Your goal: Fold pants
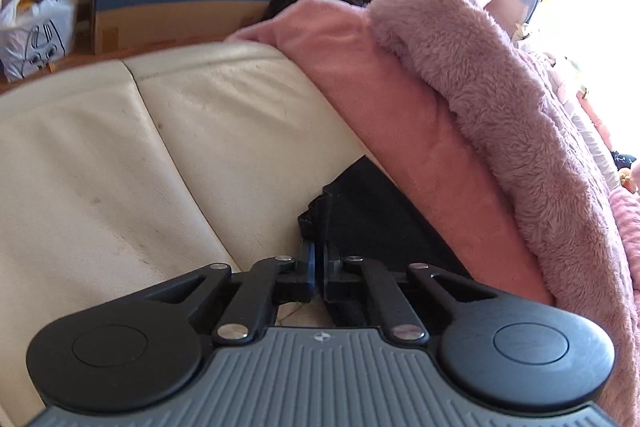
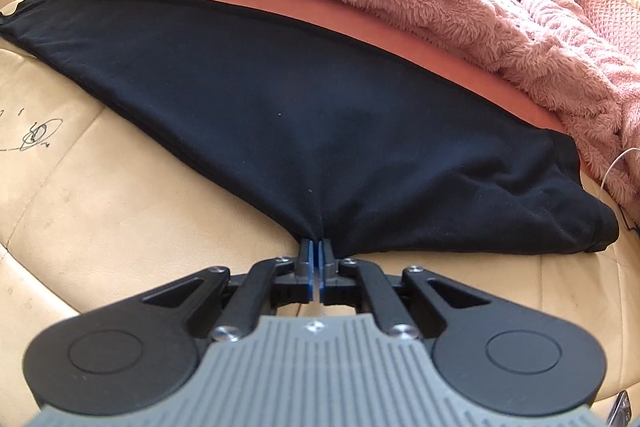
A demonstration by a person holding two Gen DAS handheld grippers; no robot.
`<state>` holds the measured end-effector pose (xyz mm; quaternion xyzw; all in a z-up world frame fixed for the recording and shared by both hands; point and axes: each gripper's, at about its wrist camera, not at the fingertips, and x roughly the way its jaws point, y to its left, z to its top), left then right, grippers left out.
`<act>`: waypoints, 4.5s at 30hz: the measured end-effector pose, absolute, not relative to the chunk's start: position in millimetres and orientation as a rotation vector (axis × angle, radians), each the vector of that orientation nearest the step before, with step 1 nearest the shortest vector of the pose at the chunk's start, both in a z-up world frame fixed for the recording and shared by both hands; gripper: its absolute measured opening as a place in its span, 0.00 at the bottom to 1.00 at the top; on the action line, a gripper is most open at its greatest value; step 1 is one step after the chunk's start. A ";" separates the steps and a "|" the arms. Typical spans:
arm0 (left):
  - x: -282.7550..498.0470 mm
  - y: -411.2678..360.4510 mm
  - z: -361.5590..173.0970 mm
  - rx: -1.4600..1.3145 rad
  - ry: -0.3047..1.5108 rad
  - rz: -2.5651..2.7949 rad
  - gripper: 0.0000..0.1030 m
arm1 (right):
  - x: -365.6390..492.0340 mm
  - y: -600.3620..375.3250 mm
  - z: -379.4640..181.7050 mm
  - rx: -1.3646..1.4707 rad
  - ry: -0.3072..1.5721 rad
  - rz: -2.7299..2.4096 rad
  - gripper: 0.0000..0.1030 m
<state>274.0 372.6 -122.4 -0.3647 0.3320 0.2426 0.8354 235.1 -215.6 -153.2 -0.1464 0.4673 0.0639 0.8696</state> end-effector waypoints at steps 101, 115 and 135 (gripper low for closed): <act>217.4 73.3 -105.4 -0.250 0.993 -0.190 0.31 | 258.5 -237.1 -174.7 0.890 1.068 0.326 0.42; 225.7 91.1 -103.4 -0.309 0.956 -0.158 0.31 | 286.8 -221.2 -151.6 0.891 1.004 0.300 0.04; 231.8 85.9 -121.9 -0.203 1.006 -0.128 0.31 | 269.0 -264.8 -132.2 0.519 0.999 0.159 0.00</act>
